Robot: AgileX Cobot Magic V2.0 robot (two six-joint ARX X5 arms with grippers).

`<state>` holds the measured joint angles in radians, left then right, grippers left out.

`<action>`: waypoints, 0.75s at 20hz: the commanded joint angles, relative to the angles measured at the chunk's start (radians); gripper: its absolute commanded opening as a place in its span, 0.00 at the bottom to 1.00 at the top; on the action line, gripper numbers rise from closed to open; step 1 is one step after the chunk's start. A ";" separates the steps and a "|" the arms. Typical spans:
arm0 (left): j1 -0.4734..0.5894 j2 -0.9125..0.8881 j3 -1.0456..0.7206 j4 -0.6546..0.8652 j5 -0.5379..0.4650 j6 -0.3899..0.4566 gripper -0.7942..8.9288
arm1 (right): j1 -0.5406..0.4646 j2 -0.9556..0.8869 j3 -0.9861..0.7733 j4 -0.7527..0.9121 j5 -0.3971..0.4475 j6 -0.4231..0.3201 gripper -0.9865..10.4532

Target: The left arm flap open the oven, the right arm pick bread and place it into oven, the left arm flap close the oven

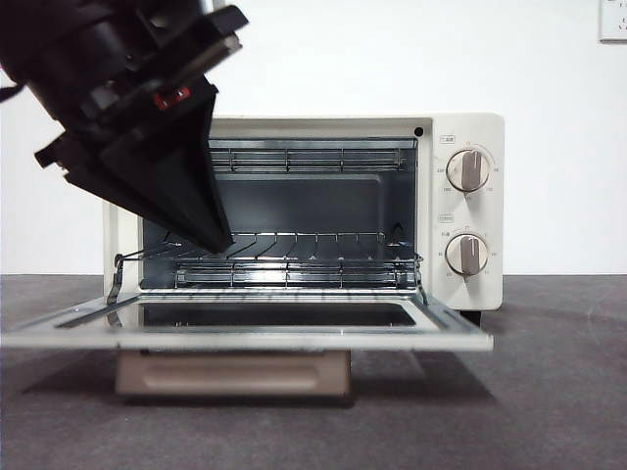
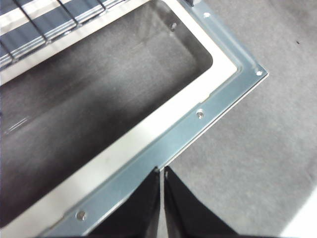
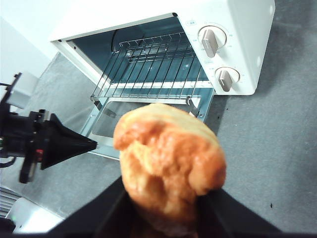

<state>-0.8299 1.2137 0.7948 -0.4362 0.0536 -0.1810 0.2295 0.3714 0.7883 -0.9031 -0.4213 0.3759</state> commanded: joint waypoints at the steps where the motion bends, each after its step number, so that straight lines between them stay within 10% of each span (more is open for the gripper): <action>1: -0.015 -0.062 0.004 -0.026 -0.002 -0.012 0.10 | 0.005 0.008 0.006 0.025 -0.034 0.019 0.21; 9: -0.014 -0.483 0.010 -0.249 -0.122 -0.030 0.10 | 0.071 0.178 0.005 0.227 -0.112 0.095 0.21; 15: -0.014 -0.758 0.014 -0.360 -0.257 -0.114 0.10 | 0.341 0.404 0.005 0.439 0.079 0.156 0.20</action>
<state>-0.8345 0.4492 0.7956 -0.8001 -0.1978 -0.2646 0.5503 0.7620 0.7883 -0.4786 -0.3573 0.5114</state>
